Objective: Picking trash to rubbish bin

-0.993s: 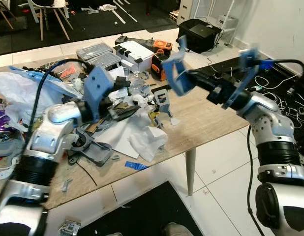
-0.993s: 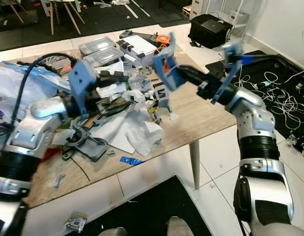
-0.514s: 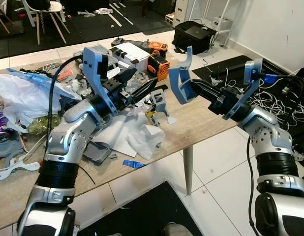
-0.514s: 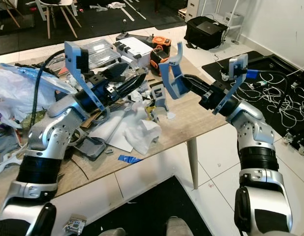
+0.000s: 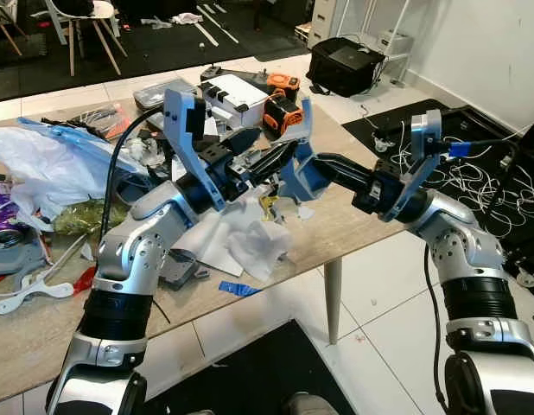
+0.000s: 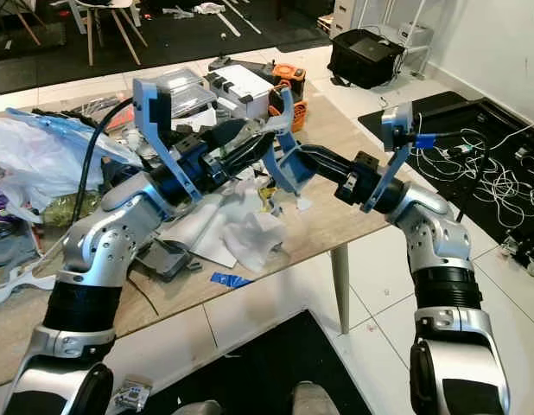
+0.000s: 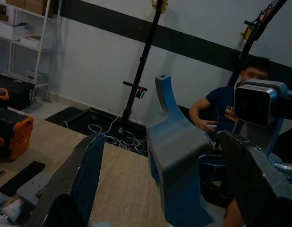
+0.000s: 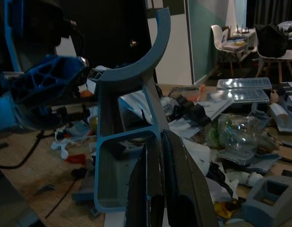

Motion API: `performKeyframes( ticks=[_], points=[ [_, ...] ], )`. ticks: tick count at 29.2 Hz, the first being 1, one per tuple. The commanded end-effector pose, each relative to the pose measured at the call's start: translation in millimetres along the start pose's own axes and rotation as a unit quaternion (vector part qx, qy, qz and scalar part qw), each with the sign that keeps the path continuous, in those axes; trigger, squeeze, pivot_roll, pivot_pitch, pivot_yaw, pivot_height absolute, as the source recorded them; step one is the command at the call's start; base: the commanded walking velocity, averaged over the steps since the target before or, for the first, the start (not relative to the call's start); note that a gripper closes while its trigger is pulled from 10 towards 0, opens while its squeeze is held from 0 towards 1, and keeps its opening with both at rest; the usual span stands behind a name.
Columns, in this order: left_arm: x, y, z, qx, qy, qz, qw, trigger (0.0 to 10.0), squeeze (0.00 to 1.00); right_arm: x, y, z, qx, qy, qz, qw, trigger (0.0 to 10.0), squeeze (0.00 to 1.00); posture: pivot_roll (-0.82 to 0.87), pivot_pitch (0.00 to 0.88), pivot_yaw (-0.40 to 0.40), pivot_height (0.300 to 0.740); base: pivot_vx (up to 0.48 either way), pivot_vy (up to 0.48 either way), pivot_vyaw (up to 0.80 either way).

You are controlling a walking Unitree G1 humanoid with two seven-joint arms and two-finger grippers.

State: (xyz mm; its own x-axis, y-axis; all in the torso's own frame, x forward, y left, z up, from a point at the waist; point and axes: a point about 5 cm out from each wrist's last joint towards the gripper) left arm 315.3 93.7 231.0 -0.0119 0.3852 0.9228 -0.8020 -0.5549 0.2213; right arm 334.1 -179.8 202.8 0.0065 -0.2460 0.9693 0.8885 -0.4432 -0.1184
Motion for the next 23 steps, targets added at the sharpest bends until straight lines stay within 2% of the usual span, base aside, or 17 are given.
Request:
performKeyframes(
  ticks=[1, 3, 4, 5, 6, 7, 9, 10, 12, 15, 18, 20, 21, 23],
  points=[
    [-4.7, 0.4, -1.2, 0.006, -0.01, 0.001, 1.0, 10.0, 0.0, 1.2, -0.2, -3.2, -0.003, -0.006, -0.014, 1.0, 10.0, 0.0, -0.05, 0.0, -0.04, 0.74, 0.0, 0.0, 0.0],
    [-7.4, -3.3, -3.0, 0.02, -0.018, 0.014, 1.0, 10.0, 0.0, 1.0, 1.7, -4.0, -0.017, -0.01, -0.022, 1.0, 10.0, 0.0, -0.05, 0.0, -0.039, 0.74, 0.0, 0.0, 0.0],
    [-12.7, -9.5, -6.4, 0.044, -0.033, 0.036, 0.998, 10.0, 0.0, 0.4, 5.0, -4.4, -0.045, -0.012, -0.031, 0.998, 10.0, 0.0, -0.05, 0.0, -0.037, 0.74, 0.0, 0.0, 0.0],
    [-12.7, -9.5, -6.4, 0.044, -0.033, 0.036, 0.998, 10.0, 0.0, 0.4, 5.0, -4.4, -0.045, -0.012, -0.031, 0.998, 10.0, 0.0, -0.05, 0.0, -0.037, 0.74, 0.0, 0.0, 0.0],
    [-19.9, -17.4, -13.0, 0.075, -0.039, 0.049, 0.995, 10.0, 0.0, -0.8, 8.5, -3.7, -0.084, -0.012, -0.04, 0.996, 10.0, 0.0, -0.05, 0.0, -0.034, 0.74, 0.0, 0.0, 0.0],
    [-19.9, -17.4, -13.0, 0.075, -0.039, 0.049, 0.995, 10.0, 0.0, -0.8, 8.5, -3.7, -0.084, -0.012, -0.04, 0.996, 10.0, 0.0, -0.05, 0.0, -0.034, 0.74, 0.0, 0.0, 0.0],
    [-38.0, -26.1, -33.0, 0.121, -0.042, 0.062, 0.99, 10.0, 0.0, -4.9, 4.3, -5.3, -0.138, 0.003, -0.044, 0.989, 10.0, 0.0, -0.06, 0.0, -0.029, 0.74, 0.0, 0.0, 0.0],
    [-38.0, -26.1, -33.0, 0.121, -0.042, 0.062, 0.99, 10.0, 0.0, -4.9, 4.3, -5.3, -0.138, 0.003, -0.044, 0.989, 10.0, 0.0, -0.06, 0.0, -0.029, 0.74, 0.0, 0.0, 0.0],
    [-47.3, -28.2, -47.6, 0.146, -0.031, 0.052, 0.988, 10.0, 0.0, -11.9, -6.3, -9.0, -0.166, 0.019, -0.04, 0.985, 10.0, 0.0, -0.06, 0.0, -0.027, 0.74, 0.0, 0.0, 0.0],
    [-49.4, -29.1, -54.2, 0.163, -0.023, 0.046, 0.985, 10.0, 0.0, -20.8, -15.7, -9.6, -0.186, 0.023, -0.041, 0.982, 10.0, 0.0, -0.06, 0.0, -0.031, 0.74, 0.0, 0.0, 0.0],
    [-50.6, -30.2, -58.4, 0.179, -0.029, 0.057, 0.982, 10.0, 0.0, -27.4, -20.3, -8.7, -0.195, 0.018, -0.049, 0.98, 10.0, 0.0, -0.05, 0.0, -0.034, 0.74, 0.0, 0.0, 0.0],
    [-51.2, -31.4, -60.9, 0.188, -0.033, 0.067, 0.979, 10.0, 0.0, -29.1, -18.5, -8.3, -0.206, 0.018, -0.049, 0.977, 10.0, 0.0, -0.04, 0.0, -0.039, 0.74, 0.0, 0.0, 0.0],
    [-52.4, -33.9, -64.0, 0.201, -0.036, 0.087, 0.975, 10.0, 0.0, -30.8, -13.0, -6.1, -0.231, 0.02, -0.048, 0.972, 10.0, 0.0, -0.04, 0.0, -0.043, 0.74, 0.0, 0.0, 0.0],
    [-53.7, -36.1, -65.7, 0.213, -0.031, 0.092, 0.972, 10.0, 0.0, -31.7, -10.2, -2.8, -0.254, 0.016, -0.053, 0.966, 10.0, 0.0, -0.04, 0.0, -0.047, 0.74, 0.0, 0.0, 0.0]
  ],
)
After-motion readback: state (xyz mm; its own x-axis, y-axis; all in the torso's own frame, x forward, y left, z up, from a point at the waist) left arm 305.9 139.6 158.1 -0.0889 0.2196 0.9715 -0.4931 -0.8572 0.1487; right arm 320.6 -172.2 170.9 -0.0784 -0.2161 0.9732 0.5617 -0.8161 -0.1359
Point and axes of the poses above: a point about 5 cm out from each wrist's last joint towards the gripper, its own z axis pointing out of the wrist towards the gripper, its own x axis along the axis of the wrist's last joint, y = z × x, and after that the axes turned 1 degree about z, right-handed
